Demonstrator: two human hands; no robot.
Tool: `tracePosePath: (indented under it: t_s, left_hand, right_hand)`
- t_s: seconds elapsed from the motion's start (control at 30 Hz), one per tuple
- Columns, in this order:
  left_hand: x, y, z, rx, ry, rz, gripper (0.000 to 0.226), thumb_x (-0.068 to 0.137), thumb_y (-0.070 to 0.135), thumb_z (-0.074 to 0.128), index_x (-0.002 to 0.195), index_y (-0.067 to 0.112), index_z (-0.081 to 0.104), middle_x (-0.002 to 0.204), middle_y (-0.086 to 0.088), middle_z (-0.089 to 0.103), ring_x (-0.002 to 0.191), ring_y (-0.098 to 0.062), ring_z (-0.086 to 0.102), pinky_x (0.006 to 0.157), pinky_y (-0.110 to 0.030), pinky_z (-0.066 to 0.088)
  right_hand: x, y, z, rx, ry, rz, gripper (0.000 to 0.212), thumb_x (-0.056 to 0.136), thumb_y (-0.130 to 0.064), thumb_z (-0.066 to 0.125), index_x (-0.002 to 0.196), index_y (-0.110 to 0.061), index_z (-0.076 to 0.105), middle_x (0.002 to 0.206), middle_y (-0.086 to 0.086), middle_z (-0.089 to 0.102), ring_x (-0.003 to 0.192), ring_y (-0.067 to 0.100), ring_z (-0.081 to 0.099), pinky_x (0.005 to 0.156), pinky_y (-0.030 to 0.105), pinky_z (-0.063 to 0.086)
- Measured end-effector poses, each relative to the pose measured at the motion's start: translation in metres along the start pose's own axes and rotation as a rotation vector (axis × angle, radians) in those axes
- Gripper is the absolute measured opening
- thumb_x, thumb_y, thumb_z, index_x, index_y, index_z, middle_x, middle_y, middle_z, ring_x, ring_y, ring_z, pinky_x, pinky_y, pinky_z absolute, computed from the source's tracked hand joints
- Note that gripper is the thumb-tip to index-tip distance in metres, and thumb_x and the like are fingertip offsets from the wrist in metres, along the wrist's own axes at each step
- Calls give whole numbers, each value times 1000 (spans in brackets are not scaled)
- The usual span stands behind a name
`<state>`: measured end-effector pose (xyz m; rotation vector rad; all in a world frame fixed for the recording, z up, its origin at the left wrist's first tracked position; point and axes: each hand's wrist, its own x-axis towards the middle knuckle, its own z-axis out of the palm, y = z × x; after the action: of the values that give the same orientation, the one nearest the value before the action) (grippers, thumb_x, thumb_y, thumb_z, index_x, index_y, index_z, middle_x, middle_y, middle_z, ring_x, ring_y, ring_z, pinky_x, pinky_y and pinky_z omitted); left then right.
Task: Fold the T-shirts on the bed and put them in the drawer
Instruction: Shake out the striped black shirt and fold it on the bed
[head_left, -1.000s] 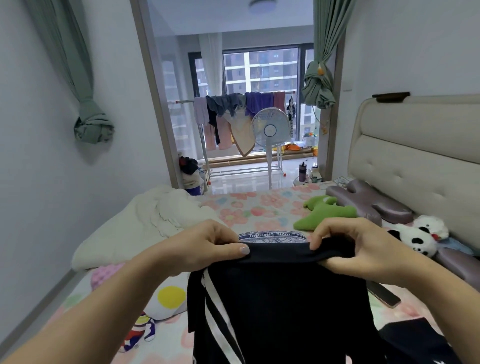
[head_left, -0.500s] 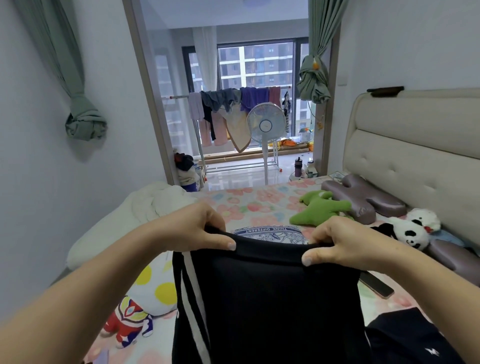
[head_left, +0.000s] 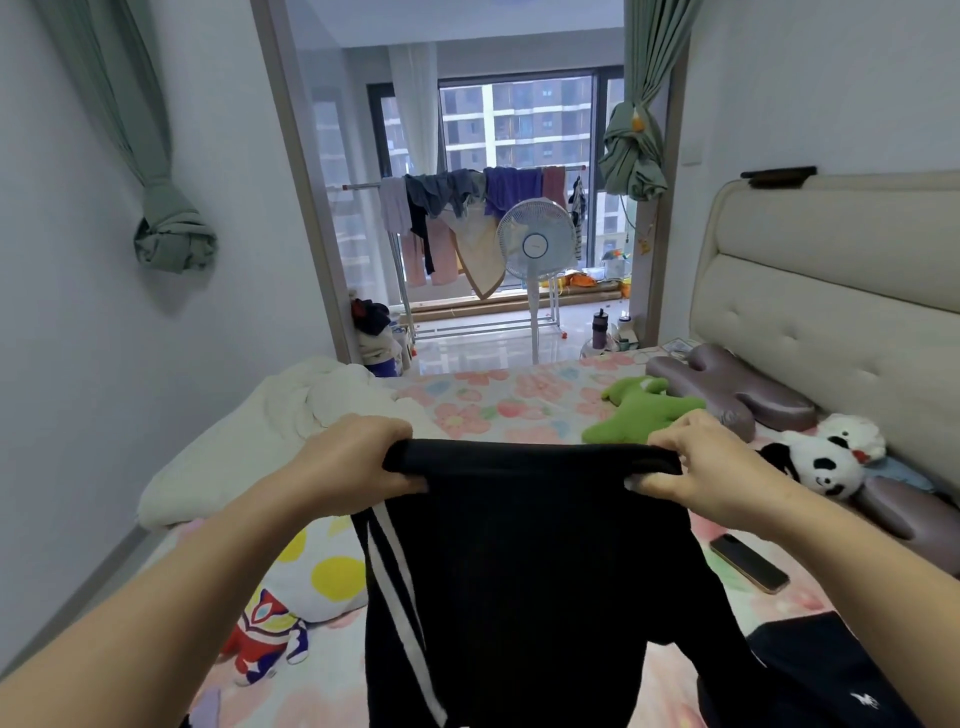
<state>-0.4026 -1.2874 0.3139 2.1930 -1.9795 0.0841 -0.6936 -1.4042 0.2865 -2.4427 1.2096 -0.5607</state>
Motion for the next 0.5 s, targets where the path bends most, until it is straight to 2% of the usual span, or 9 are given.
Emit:
tracePosePath:
  t_s: [0.1,0.17,0.23,0.3,0.37,0.43,0.5]
  left_hand:
    - [2,-6,16,-61,49,-49,38,80,21,67,63,28,34,73,7,39,73,-20,45,59,-29,25]
    - [2,-9,21,-108,9,-92,37,80,10,62,66,29,32,80,3,35,83,-25,47,62,-29,29]
    - [2,-12,22,-92,-92,-106,35,79,4,55,70,28,31,78,2,41,80,-25,50,61,-31,39]
    - [0,-14,23,-135,-158,-112,30,80,1,49,77,26,33,78,0,47,71,-23,52,55,-31,46]
    - [-1,-16,26,-188,-169,-126,30,82,-1,44,92,26,33,82,-4,51,68,-21,51,50,-26,44]
    - [-1,-20,34,-188,-113,-182,43,84,-2,41,114,26,29,86,-8,55,72,-22,51,59,-28,43]
    - [-1,-26,45,-113,-3,-294,49,86,0,40,131,17,28,96,-15,58,84,-29,54,72,-34,42]
  right_hand:
    - [1,3,2,63,81,15,36,77,-19,70,55,-28,43,77,4,43,73,23,47,54,24,30]
    - [1,4,1,27,108,22,36,79,-13,65,59,-28,40,67,0,46,69,23,46,53,28,30]
    - [1,4,2,-45,109,47,36,82,-11,59,64,-31,36,66,-5,48,72,23,47,57,32,33]
    - [-1,6,5,-109,118,46,36,84,-9,54,68,-33,32,74,0,49,75,26,45,59,34,32]
    - [-4,12,11,-136,153,54,30,84,-8,50,79,-31,30,80,7,52,74,30,47,59,34,32]
    - [-8,18,18,-138,202,78,29,81,-5,48,93,-27,33,77,11,52,73,35,51,58,36,34]
    - [-8,26,23,-100,308,90,40,78,2,50,110,-19,40,78,15,54,76,40,54,59,36,33]
